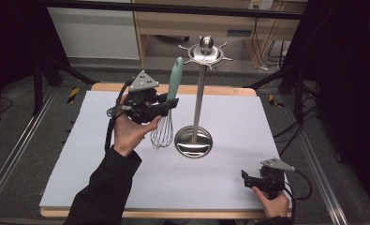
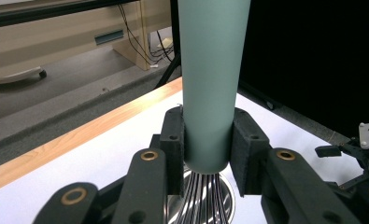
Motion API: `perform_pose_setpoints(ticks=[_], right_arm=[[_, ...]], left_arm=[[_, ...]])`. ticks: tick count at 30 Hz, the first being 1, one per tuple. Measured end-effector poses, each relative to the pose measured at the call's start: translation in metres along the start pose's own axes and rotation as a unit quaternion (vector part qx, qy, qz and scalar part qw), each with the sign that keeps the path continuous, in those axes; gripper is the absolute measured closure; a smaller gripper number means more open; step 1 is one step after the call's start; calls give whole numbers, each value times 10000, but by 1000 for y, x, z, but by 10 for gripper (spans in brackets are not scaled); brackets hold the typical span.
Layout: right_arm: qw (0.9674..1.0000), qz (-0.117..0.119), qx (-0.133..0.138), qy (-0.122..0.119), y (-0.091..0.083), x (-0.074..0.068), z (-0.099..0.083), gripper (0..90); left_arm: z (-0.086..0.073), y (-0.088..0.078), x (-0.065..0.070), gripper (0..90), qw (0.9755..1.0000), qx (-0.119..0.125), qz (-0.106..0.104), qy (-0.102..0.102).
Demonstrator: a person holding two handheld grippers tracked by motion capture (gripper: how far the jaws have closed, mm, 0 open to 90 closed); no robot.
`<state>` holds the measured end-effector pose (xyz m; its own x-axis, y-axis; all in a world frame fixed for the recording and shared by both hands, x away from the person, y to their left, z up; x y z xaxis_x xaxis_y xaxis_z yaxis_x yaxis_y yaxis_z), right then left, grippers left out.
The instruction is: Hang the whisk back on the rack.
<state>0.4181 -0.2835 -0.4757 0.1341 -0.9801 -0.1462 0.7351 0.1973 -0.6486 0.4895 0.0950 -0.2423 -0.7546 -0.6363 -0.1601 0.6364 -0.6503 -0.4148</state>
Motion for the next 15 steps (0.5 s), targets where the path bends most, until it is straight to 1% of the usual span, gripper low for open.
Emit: perform_pose_setpoints(ticks=[4, 15], right_arm=[[10000, 8, 4, -4, 0, 0, 0, 97], [10000, 10, -5, 18, 0, 0, 0, 97]], left_arm=[[2, 2, 0, 690, 10000, -57, 40, 49], [10, 10, 1, 689, 9998, -150, 42, 103]])
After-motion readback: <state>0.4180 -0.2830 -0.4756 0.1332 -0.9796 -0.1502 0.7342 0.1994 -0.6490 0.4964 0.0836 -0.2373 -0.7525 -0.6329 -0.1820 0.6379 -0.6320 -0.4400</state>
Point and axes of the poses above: each handheld gripper's, and its own axes: y roughly forward along the jaws, z roughly out of its top, x roughly to its right, the point moved 1 cm from there along y, roughly forward along the jaws, and after that the axes turned 11 degrees about y, right-handed, at the moved point
